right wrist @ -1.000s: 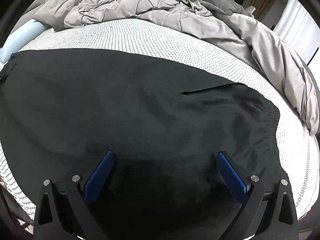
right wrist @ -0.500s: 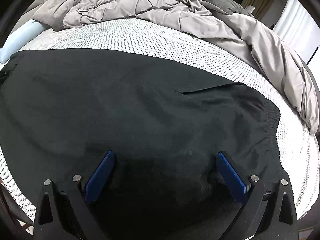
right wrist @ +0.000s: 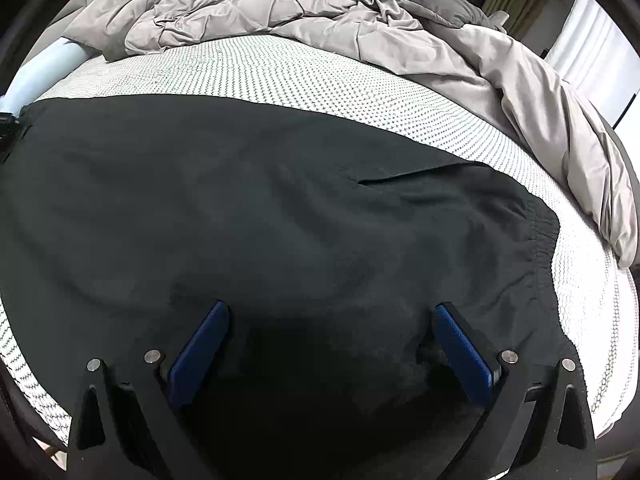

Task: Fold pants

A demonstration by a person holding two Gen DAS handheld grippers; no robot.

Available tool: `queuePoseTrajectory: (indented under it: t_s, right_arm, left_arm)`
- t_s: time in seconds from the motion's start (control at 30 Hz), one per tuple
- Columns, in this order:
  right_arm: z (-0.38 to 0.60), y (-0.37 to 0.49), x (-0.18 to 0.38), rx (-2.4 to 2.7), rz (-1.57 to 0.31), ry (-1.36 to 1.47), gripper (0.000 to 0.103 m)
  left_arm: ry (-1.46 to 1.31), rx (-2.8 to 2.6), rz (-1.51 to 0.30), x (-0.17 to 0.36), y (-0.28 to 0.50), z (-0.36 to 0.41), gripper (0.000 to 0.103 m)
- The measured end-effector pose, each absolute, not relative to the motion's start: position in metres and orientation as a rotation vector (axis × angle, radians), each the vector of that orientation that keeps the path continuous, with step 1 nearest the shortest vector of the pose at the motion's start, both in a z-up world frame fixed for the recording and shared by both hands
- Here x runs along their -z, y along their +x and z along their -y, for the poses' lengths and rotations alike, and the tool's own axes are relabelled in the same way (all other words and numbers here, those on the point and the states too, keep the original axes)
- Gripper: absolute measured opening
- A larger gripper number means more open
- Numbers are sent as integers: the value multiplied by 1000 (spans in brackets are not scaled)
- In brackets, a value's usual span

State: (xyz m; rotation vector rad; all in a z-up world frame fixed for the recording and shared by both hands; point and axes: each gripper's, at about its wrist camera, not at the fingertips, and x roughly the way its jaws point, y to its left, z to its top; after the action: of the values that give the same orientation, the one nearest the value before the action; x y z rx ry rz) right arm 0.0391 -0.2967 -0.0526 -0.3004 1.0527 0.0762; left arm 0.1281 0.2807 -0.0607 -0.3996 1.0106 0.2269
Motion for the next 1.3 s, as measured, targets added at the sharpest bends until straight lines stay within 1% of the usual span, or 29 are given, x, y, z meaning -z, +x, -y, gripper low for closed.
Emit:
queuePoseTrajectory:
  t_s: [0.2,0.33,0.37,0.4,0.47,0.5,0.57,0.63,0.73,0.83,0.87,0.93,0.97,1.0,1.03,1.07,1.17,1.23,1.3]
  right_arm:
    - [305,39,53,-83,-1055,-271,103]
    - [306,39,53,-86,-1055,-265,103]
    - [305,40,53,-84,-1052,-271,103]
    - [303,40,52,-82,-1049,-277,103]
    - [300,39,52,-83,-1043,-281,103]
    - [299,39,51,-84,-1040,-283,103]
    - [296,38,51,-91,-1038,-286,103]
    - [295,37,51,-90,-1038,-288,102]
    - [299,37,53,-97,-1044,-271,103]
    - [304,38,53,-96,-1054,-241,103]
    - [303,37,51,-95,-1049,-241,103]
    - [298,34,44,-117,-1033,-235,103]
    - [295,31,40,-146,-1019,-222,103]
    - [290,29,36,-181,-1008,-202,103]
    - [284,27,33,-214,-1005,-188,103]
    - [276,25,32,-261,-1004,-180,103]
    - [256,21,35,-349,-1014,-179,103]
    - [248,19,41,-368,-1033,-212,103]
    - [248,16,49,-339,-1044,-276,103]
  left_arm:
    - [-459,-424,-959,63,122,-323,5]
    - [-427,-289,-948,52,134,-294,6]
    - [-417,-220,-939,48,138,-280,8]
    - [-393,-177,-932,45,142,-268,14]
    - [-316,-126,-941,45,152,-244,22]
    - [-295,-146,-954,51,165,-237,22]
    - [-291,-283,-992,68,176,-248,22]
    - [-431,-332,-973,72,173,-273,21]
    - [-462,-406,-970,63,167,-282,21]
    - [-485,-339,-931,41,148,-267,22]
    - [-478,-295,-917,33,140,-250,24]
    - [-414,-223,-898,17,118,-210,34]
    - [-373,-166,-879,11,108,-179,50]
    - [-352,-130,-878,8,105,-159,71]
    - [-320,-64,-882,6,100,-126,79]
    - [-294,-13,-886,5,95,-101,84]
    - [-199,182,-927,15,86,-23,85]
    - [-113,298,-969,32,76,31,85]
    - [-31,337,-1010,48,71,62,85]
